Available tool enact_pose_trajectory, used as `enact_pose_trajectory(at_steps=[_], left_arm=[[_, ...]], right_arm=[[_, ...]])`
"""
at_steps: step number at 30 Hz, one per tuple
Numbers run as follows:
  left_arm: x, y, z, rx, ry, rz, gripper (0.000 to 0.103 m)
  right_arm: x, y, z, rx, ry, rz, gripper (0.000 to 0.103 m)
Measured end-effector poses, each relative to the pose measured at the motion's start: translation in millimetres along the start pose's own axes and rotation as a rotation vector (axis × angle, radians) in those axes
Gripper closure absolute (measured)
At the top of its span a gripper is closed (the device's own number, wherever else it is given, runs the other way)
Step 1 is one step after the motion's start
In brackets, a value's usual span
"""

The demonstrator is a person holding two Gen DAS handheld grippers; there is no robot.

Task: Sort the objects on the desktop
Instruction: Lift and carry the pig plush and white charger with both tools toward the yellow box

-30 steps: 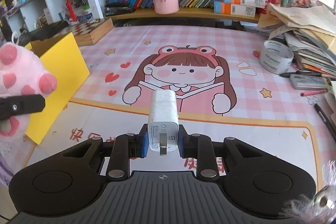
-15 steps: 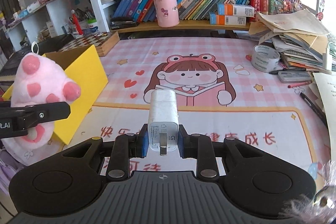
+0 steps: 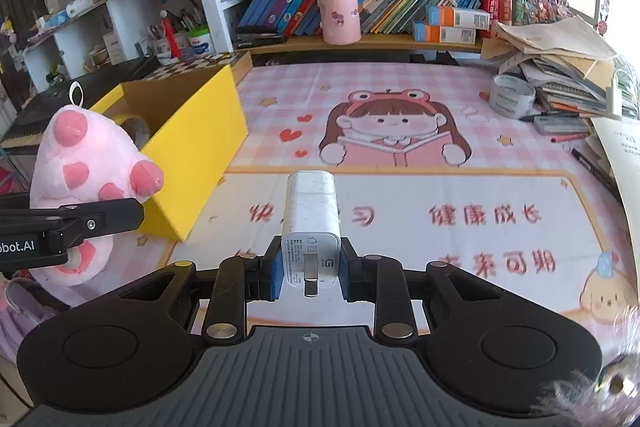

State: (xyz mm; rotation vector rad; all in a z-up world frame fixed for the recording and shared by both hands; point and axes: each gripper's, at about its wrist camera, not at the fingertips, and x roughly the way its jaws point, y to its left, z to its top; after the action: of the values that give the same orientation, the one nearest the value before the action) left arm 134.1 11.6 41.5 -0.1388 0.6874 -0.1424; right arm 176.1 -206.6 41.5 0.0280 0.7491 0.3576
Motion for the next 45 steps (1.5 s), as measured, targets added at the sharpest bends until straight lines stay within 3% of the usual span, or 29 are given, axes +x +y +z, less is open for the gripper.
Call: enact_pose_trajectory(at_steps=[17, 31, 39, 45], left_arm=[[-49.1, 42.4, -41.4, 0.03, 0.035, -0.012, 0.044], [-76.6, 79.0, -66.3, -0.072, 0.032, 0.018, 0.044], [-85.8, 88.1, -71.4, -0.089, 0.019, 0.061, 0.044], [-84.2, 89.4, -74.0, -0.08, 0.036, 0.052, 0.044]], right_arm=[[-26.7, 72.7, -52.3, 0.012, 0.02, -0.008, 0.079], [-25.4, 117.7, -63.9, -0.062, 0.061, 0.04, 0.079], [-23.0, 133.6, -67.9, -0.114, 0.091, 0.081, 0.079], [-23.5, 137.4, -70.0, -0.121, 0.096, 0.084, 0.079]])
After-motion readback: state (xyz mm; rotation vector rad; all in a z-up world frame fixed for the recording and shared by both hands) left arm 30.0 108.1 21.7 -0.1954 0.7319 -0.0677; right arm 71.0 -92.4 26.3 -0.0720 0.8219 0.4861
